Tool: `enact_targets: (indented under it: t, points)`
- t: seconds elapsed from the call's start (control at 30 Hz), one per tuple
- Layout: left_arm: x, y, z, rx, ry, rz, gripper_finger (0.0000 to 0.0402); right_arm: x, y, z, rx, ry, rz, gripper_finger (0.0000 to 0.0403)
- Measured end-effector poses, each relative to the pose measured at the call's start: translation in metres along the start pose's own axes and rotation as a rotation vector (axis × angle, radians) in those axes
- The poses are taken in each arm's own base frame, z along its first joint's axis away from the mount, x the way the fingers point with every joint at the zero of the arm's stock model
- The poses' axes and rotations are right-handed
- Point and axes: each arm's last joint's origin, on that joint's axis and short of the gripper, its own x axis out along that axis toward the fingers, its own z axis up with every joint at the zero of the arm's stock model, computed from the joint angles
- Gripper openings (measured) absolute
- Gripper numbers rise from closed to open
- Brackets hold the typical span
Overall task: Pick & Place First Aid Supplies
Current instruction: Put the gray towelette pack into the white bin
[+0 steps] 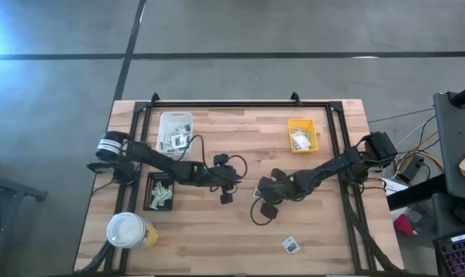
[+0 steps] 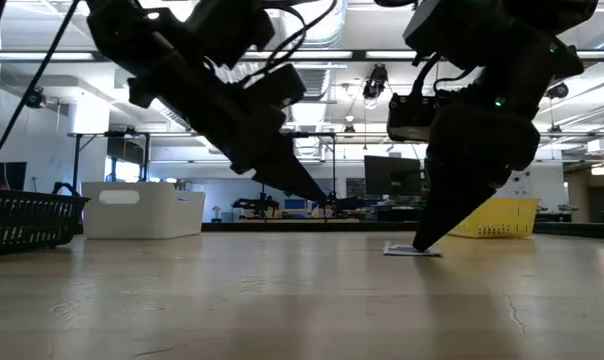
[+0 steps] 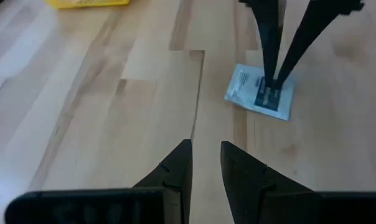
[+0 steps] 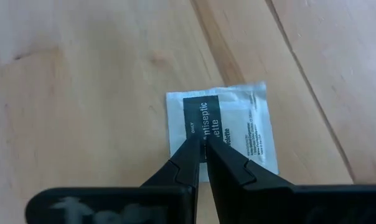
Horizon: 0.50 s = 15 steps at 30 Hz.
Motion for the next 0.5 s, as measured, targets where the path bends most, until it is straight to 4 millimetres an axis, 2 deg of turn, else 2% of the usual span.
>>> enact_targets:
  t: [0.2, 0.5]
  points:
    - [0.013, -0.004, 0.007, 0.108, -0.005, -0.002, 0.0078, -0.017, 0.003, 0.01, -0.018, -0.05, 0.03, 0.0028]
    - [0.015, -0.007, 0.018, 0.288, -0.038, -0.065, 0.0078, -0.054, -0.004, 0.016, -0.037, -0.082, 0.039, 0.0028]
